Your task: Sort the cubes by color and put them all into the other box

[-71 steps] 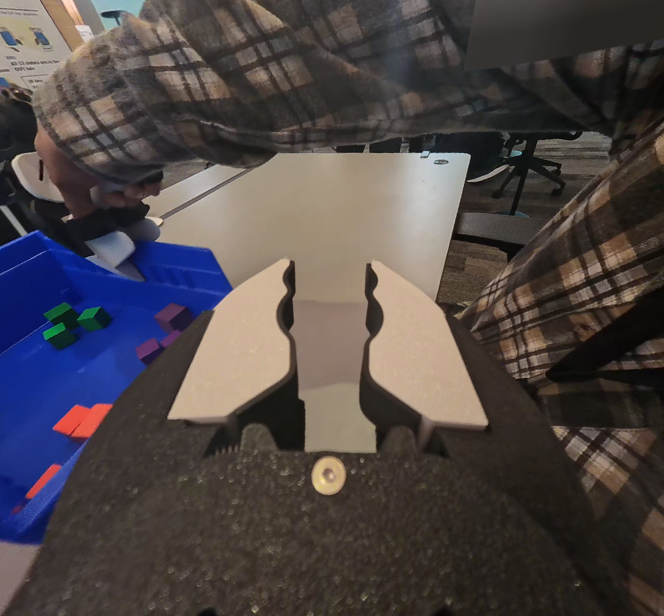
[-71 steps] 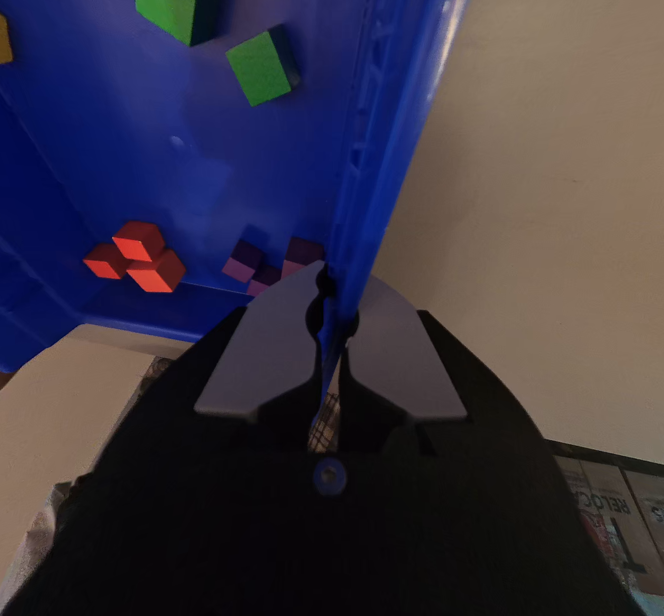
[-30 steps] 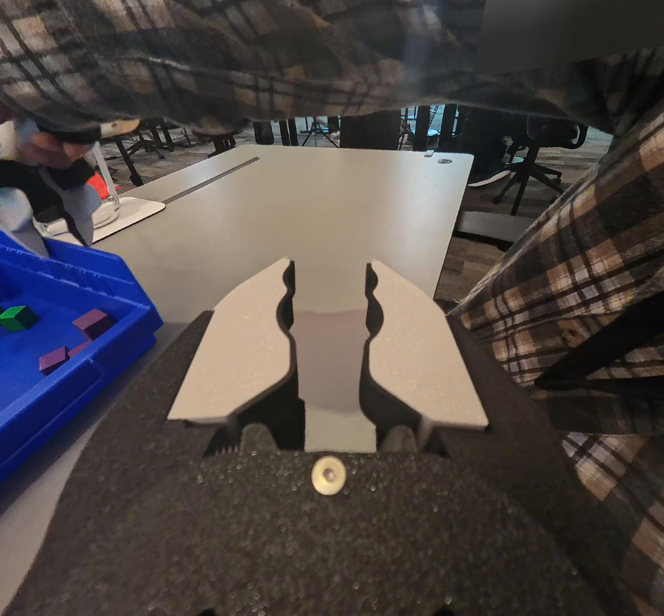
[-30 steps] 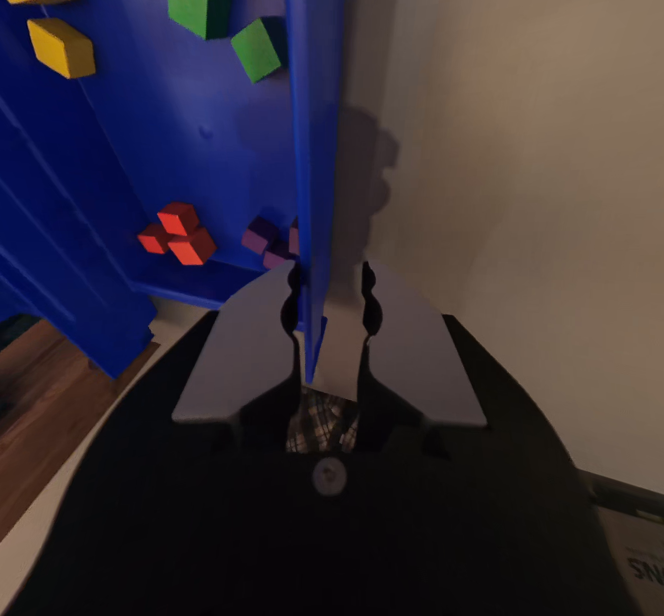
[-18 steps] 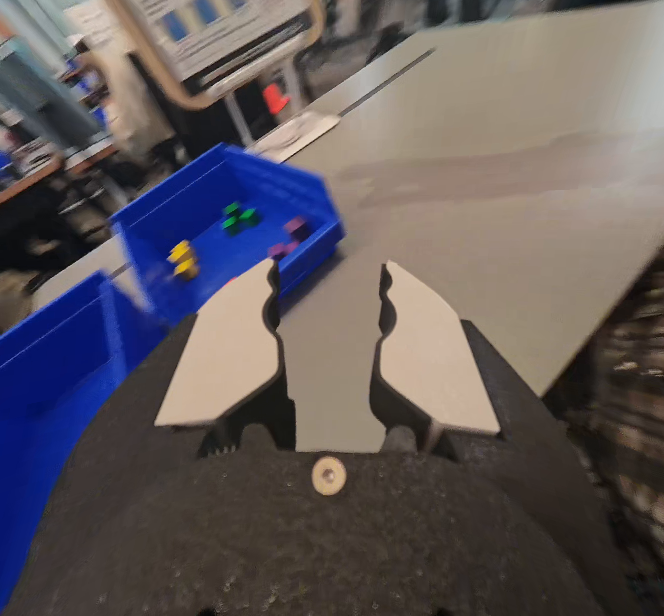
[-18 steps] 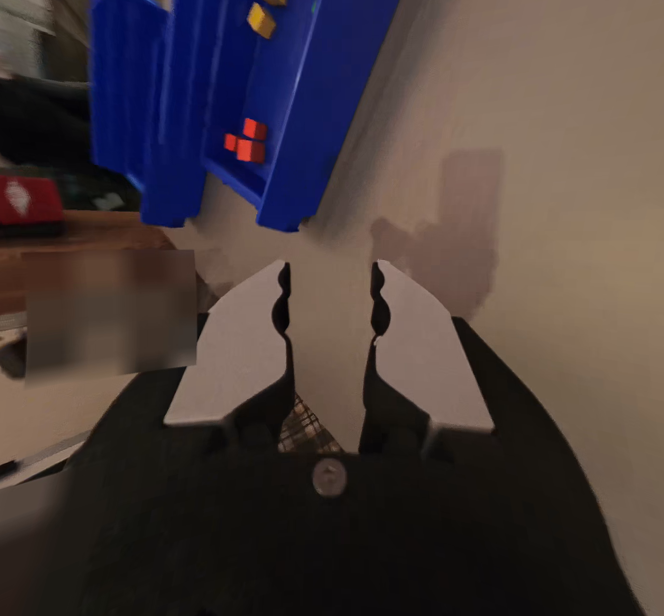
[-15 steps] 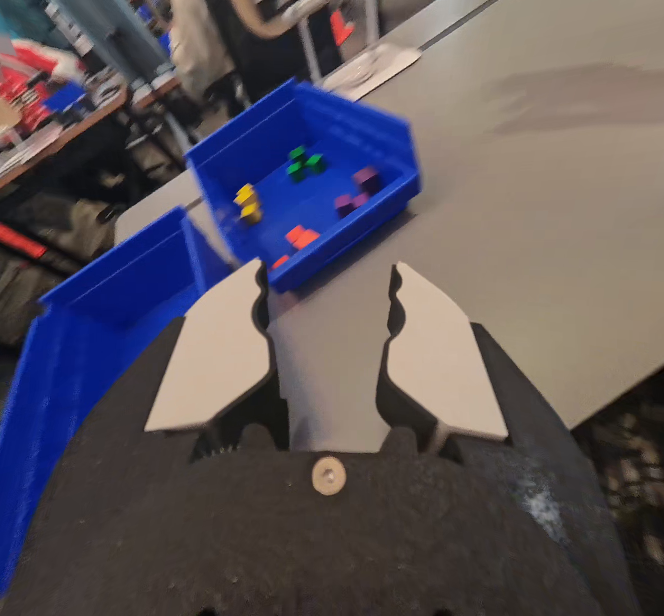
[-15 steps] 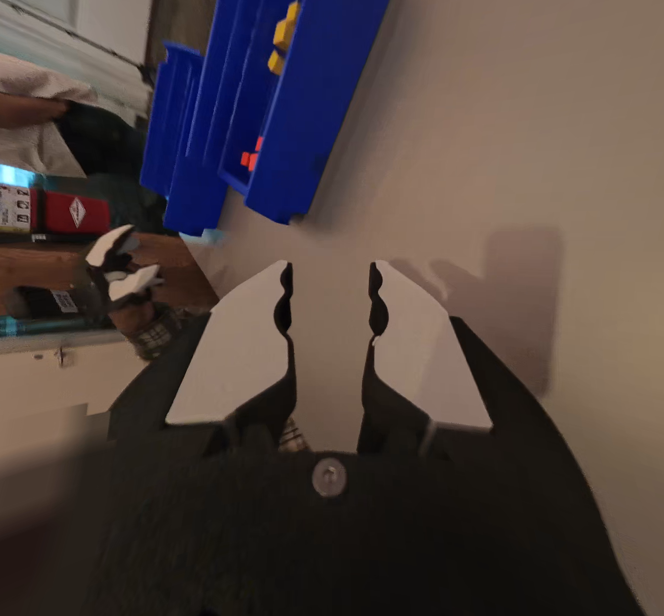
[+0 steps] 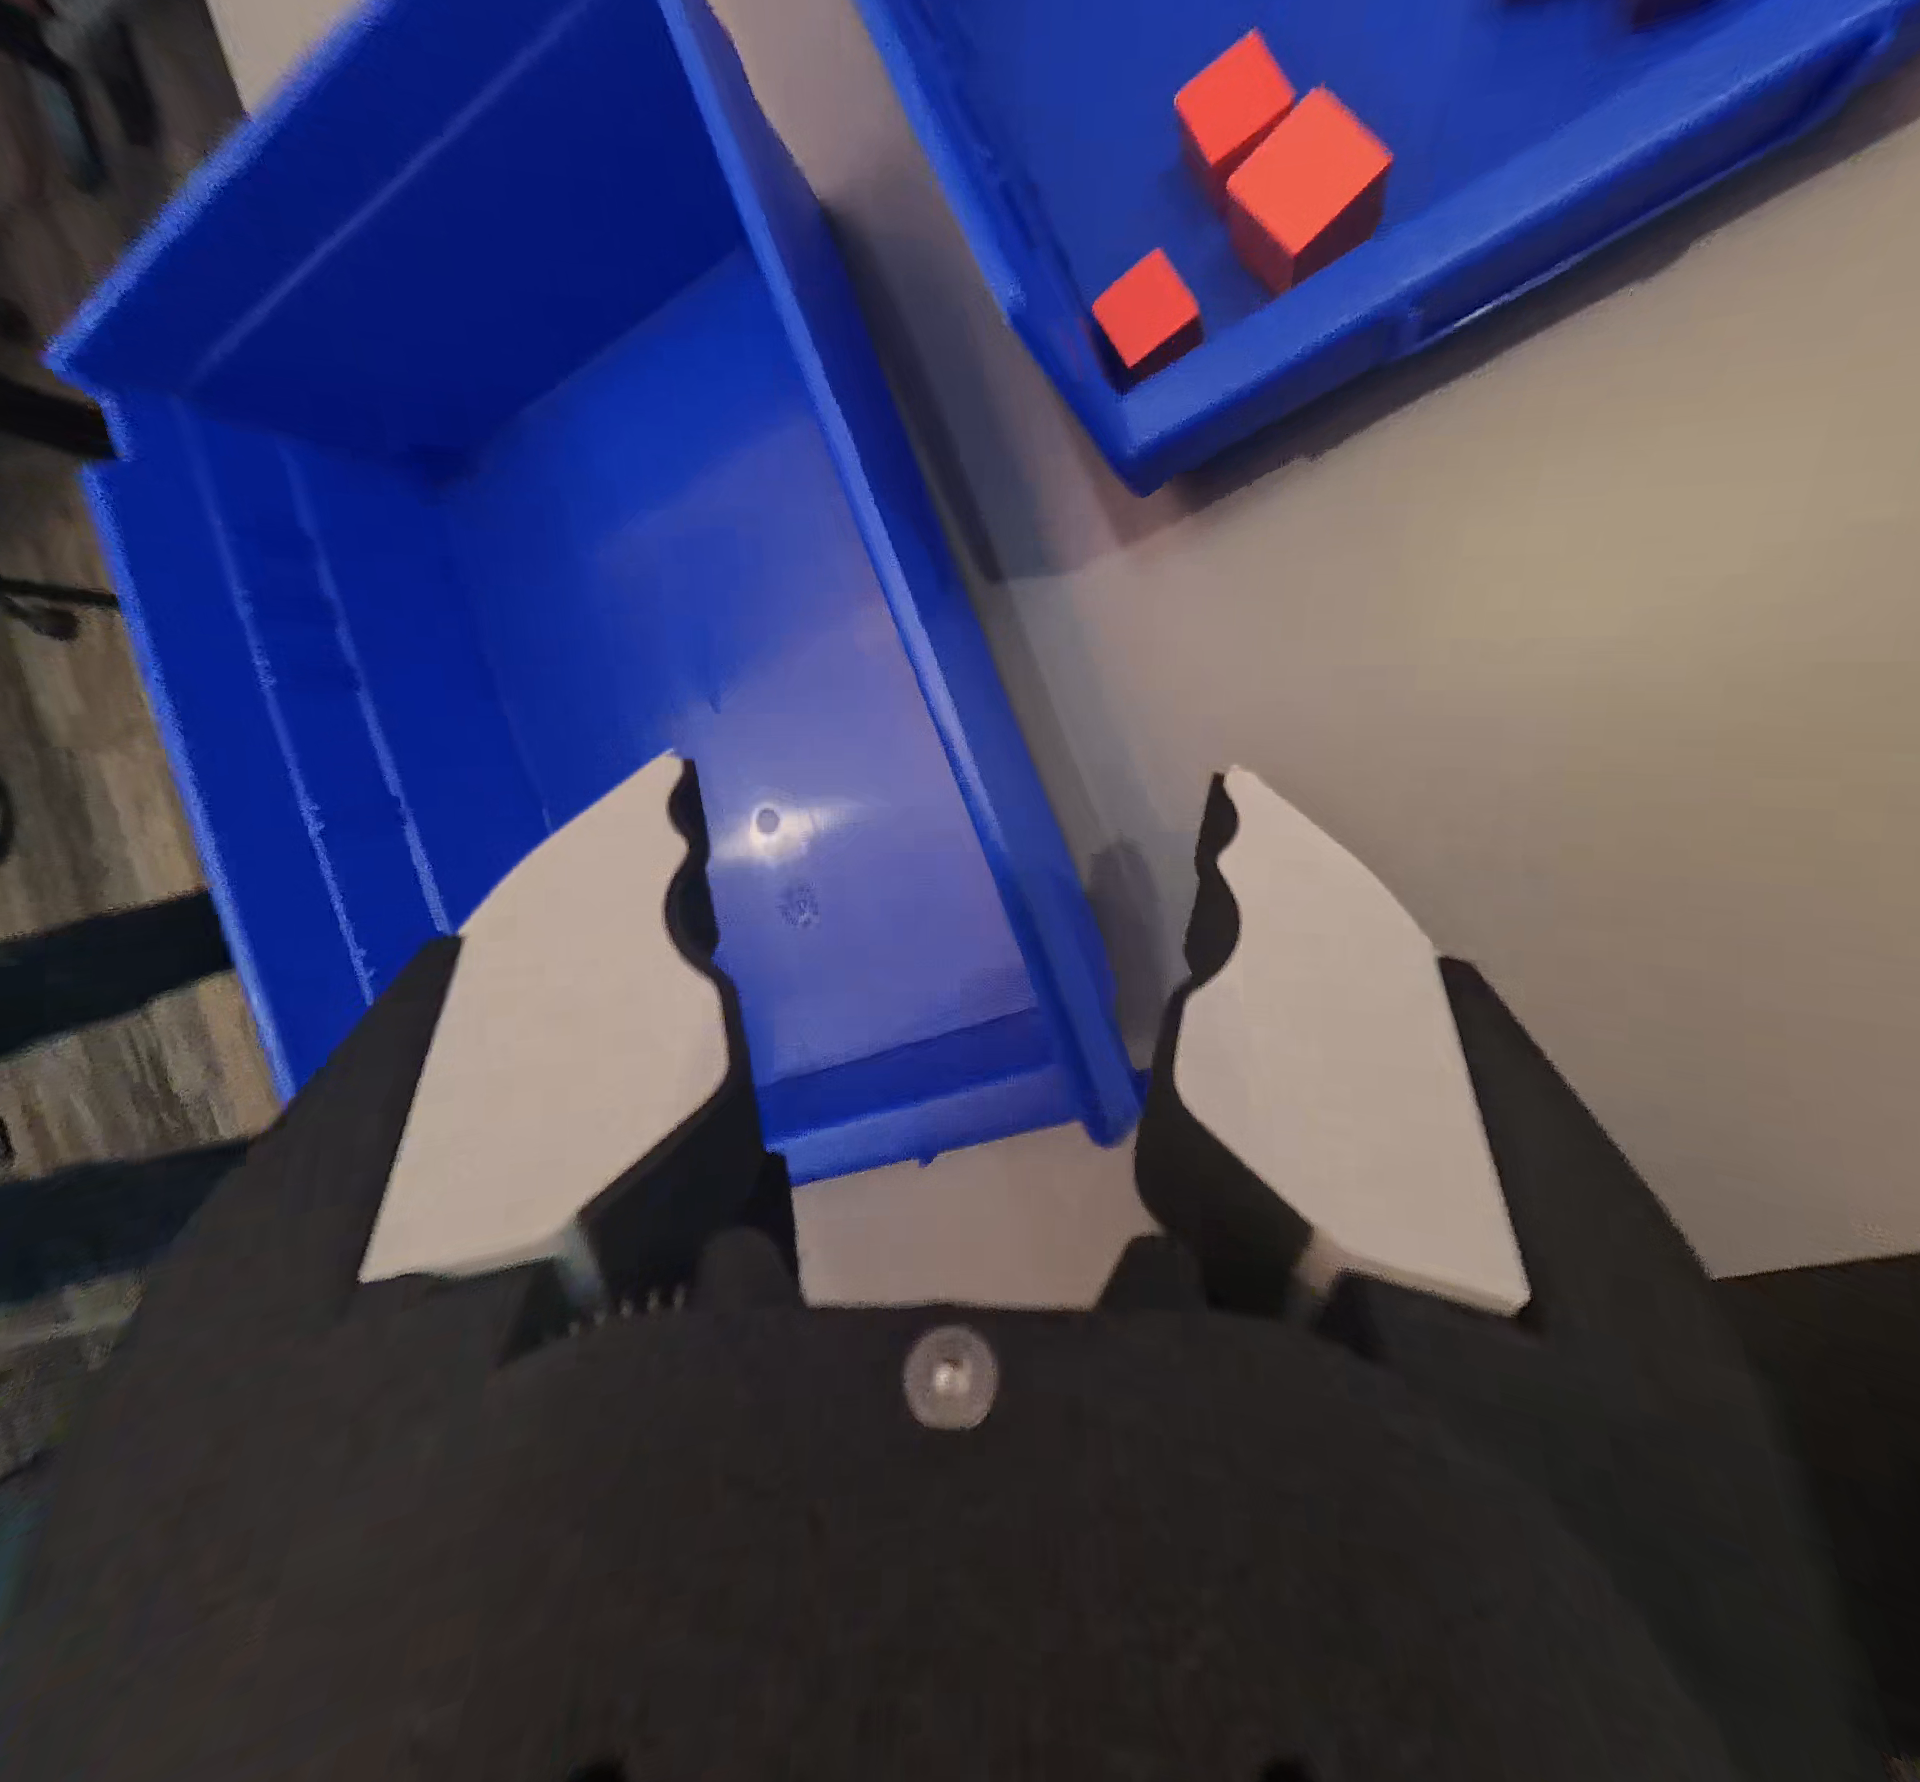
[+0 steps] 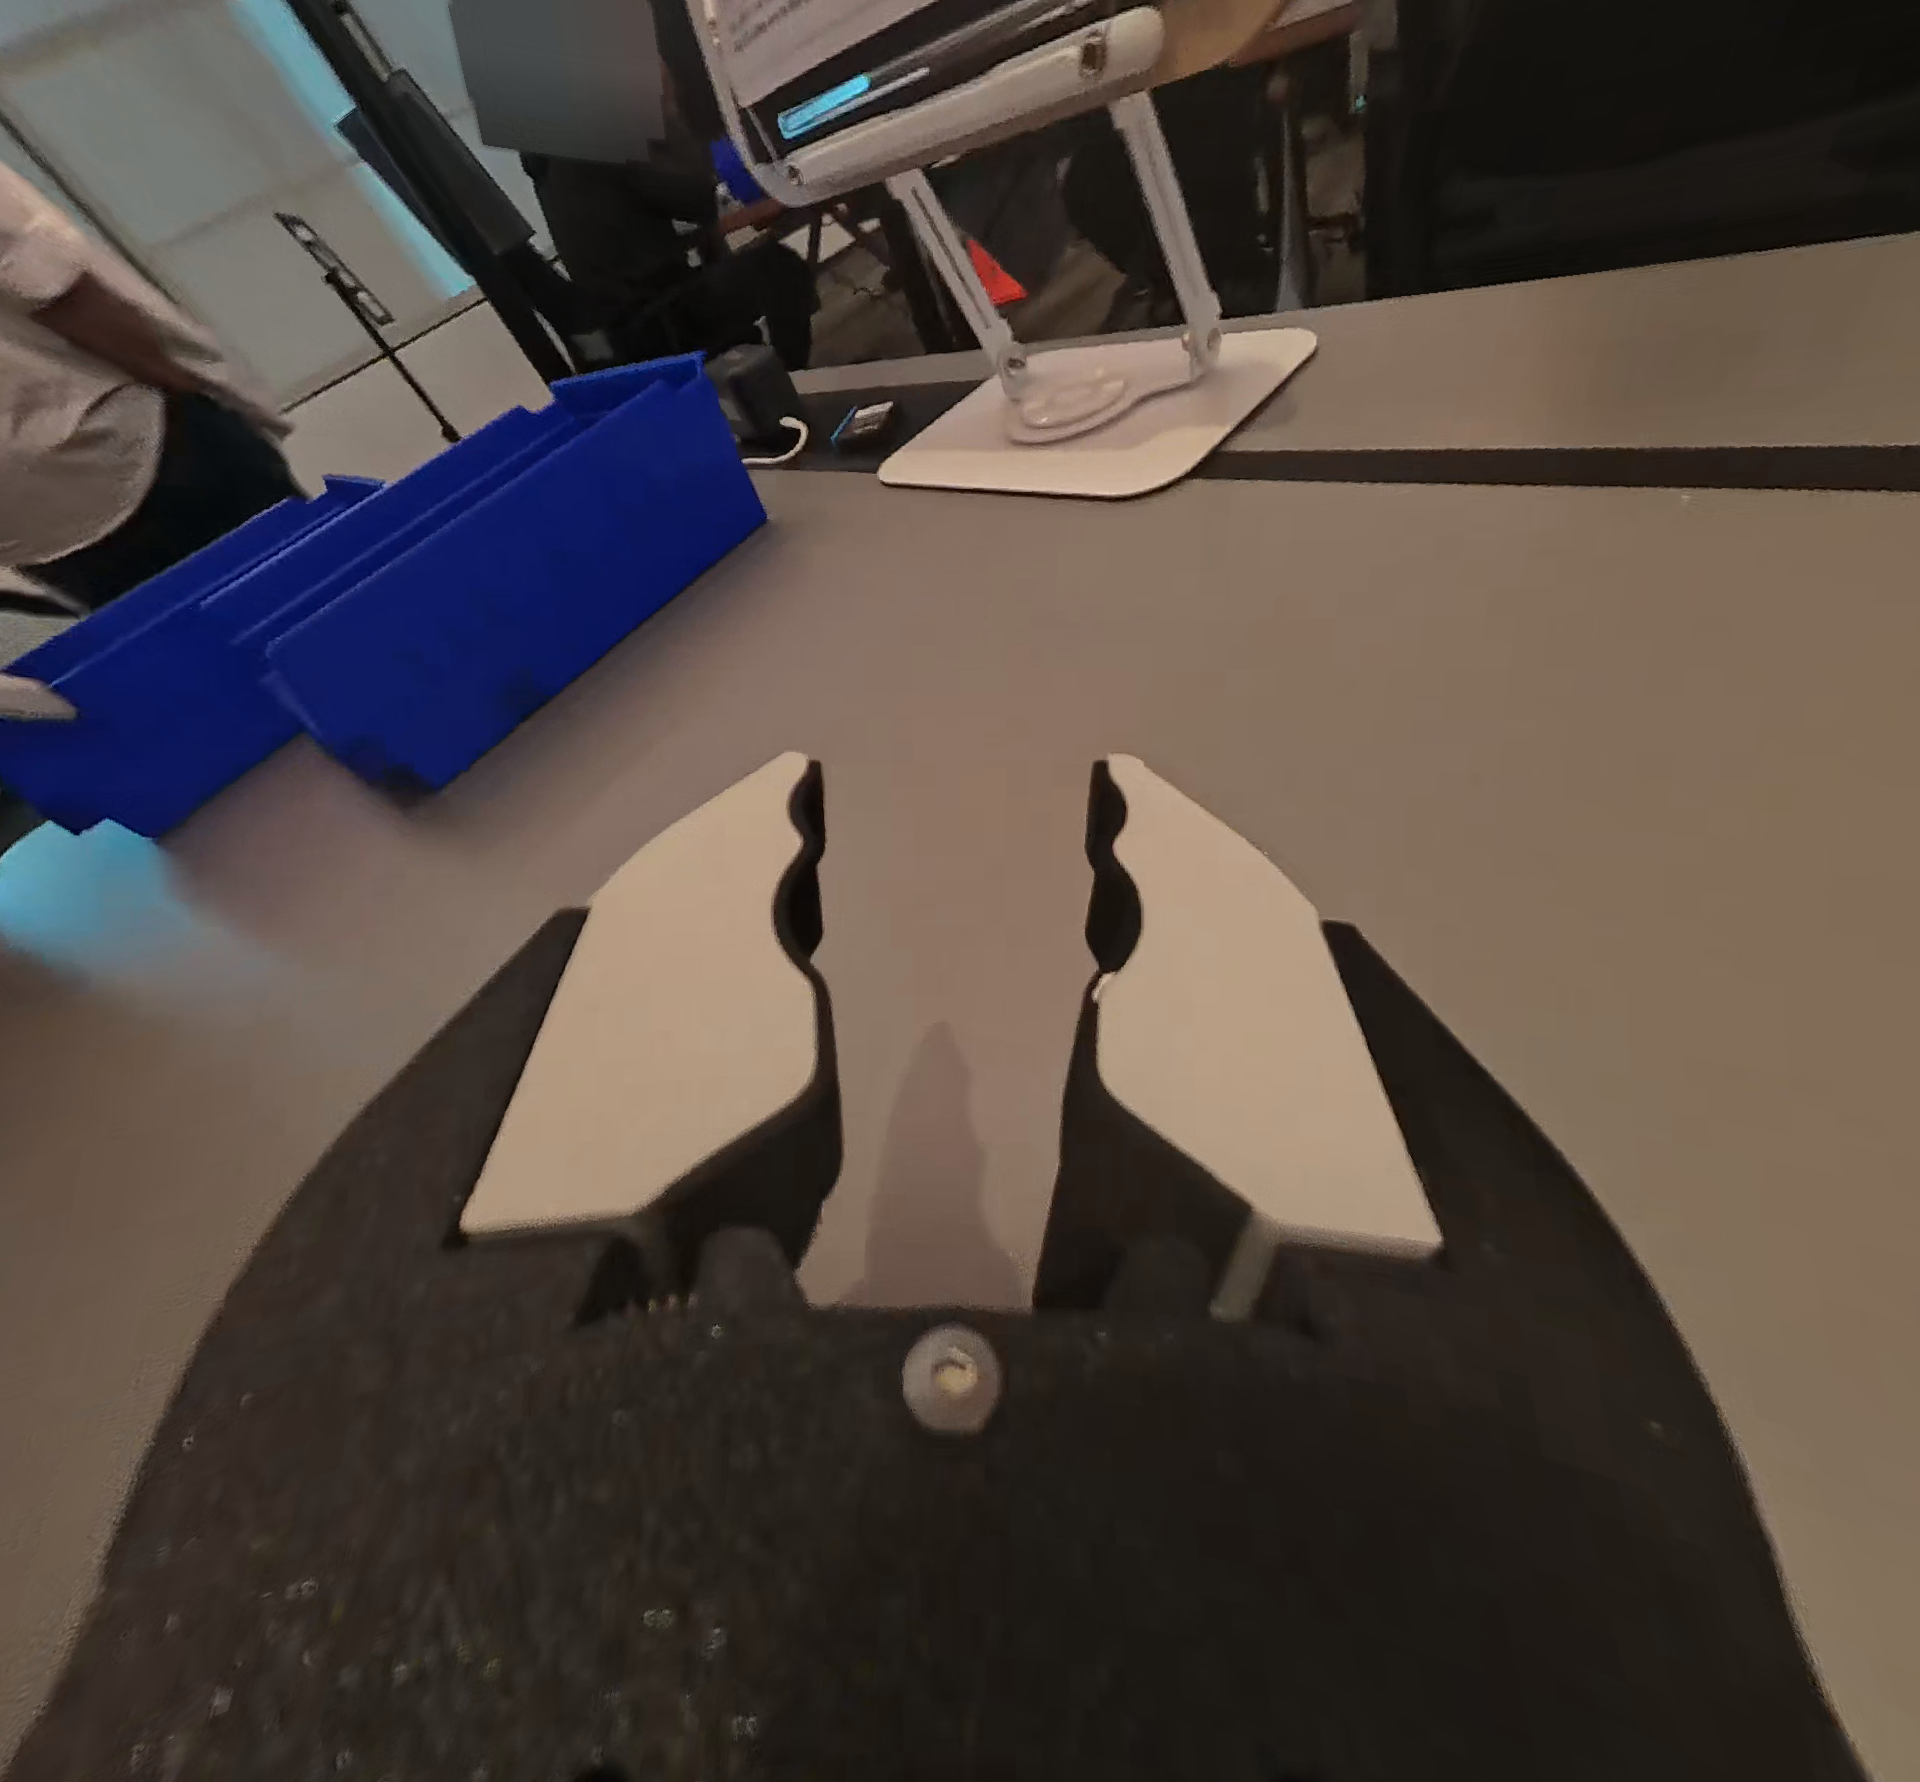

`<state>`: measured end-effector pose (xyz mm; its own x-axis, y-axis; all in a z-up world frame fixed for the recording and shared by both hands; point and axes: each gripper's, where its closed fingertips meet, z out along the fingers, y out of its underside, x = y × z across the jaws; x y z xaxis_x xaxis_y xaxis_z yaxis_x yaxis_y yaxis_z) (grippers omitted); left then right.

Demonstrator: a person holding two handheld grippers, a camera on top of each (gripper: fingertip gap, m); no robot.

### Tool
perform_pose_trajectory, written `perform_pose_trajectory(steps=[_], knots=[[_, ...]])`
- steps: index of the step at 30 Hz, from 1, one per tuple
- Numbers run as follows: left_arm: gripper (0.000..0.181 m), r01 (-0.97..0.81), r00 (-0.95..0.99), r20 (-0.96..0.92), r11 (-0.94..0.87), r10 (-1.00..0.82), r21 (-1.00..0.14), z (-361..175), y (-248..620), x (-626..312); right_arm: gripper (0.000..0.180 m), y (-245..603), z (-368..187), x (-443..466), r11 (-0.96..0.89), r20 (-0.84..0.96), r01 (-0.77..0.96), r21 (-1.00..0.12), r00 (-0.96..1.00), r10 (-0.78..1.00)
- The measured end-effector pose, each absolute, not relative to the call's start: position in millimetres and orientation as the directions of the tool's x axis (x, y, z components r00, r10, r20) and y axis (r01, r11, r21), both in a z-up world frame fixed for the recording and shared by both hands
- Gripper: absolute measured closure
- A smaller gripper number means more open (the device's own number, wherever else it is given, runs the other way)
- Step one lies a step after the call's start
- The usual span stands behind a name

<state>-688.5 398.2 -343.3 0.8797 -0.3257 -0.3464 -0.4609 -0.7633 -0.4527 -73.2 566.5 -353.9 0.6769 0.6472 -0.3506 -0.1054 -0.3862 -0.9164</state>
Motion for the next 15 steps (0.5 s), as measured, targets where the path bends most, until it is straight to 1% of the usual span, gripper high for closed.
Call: perform_pose_trajectory(steps=[3, 7, 10, 13, 15], knots=[[0.092, -0.437, 0.888, -0.324, -0.821, -0.327, -0.368, -358, 406, -696, 0.132, 563, -361, -79, -0.413, -0.349, -0.064, -0.908, 0.66, 0.665], [0.099, -0.404, 0.904, -0.284, -0.853, -0.318, -0.33, -371, 417, -700, 0.13, 556, -360, -85, -0.413, -0.342, -0.04, -0.91, 0.638, 0.69], [0.101, -0.384, 0.913, -0.261, -0.875, -0.313, -0.293, -380, 420, -703, 0.13, 552, -357, -88, -0.392, -0.319, -0.024, -0.92, 0.627, 0.711], [0.104, -0.374, 0.917, -0.249, -0.89, -0.313, -0.26, -388, 421, -707, 0.13, 550, -360, -91, -0.415, -0.34, -0.022, -0.909, 0.616, 0.711], [0.109, -0.373, 0.918, -0.24, -0.894, -0.316, -0.248, -391, 421, -707, 0.13, 548, -363, -94, -0.441, -0.368, -0.03, -0.897, 0.603, 0.708]])
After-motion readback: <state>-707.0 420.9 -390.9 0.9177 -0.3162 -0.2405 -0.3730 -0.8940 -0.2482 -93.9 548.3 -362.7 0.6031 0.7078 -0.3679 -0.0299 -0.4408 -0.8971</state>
